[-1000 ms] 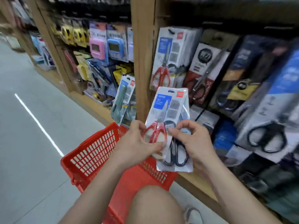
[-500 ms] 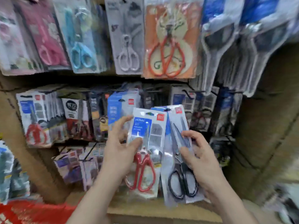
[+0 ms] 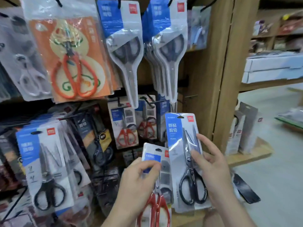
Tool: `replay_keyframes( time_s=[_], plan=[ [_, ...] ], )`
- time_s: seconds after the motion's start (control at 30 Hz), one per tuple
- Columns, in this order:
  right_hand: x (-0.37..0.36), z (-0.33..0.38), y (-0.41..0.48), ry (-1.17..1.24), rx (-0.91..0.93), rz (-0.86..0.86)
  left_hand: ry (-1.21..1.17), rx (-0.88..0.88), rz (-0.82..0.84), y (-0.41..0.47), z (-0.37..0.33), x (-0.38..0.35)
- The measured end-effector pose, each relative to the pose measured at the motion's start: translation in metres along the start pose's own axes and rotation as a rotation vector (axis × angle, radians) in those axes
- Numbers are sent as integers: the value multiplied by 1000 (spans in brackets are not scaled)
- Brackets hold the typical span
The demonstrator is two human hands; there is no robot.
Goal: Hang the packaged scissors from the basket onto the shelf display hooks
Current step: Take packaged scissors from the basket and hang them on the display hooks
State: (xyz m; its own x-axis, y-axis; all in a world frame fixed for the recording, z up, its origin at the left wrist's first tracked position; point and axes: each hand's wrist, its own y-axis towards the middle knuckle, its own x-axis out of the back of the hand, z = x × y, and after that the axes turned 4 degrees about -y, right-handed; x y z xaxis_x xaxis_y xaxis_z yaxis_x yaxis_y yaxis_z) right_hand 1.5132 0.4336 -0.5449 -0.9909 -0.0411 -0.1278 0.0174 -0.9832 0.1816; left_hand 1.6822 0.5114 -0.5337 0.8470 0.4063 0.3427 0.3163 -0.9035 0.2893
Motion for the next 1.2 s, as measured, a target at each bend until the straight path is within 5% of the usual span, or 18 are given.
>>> replay_keyframes(
  time_s=[0.87,1.2],
  plan=[
    [8,20,65,-213,38,26,31,40,122,26,-10,-45],
    [30,9,39,-137,-85,383,2,151,28,42,-1,-51]
  ],
)
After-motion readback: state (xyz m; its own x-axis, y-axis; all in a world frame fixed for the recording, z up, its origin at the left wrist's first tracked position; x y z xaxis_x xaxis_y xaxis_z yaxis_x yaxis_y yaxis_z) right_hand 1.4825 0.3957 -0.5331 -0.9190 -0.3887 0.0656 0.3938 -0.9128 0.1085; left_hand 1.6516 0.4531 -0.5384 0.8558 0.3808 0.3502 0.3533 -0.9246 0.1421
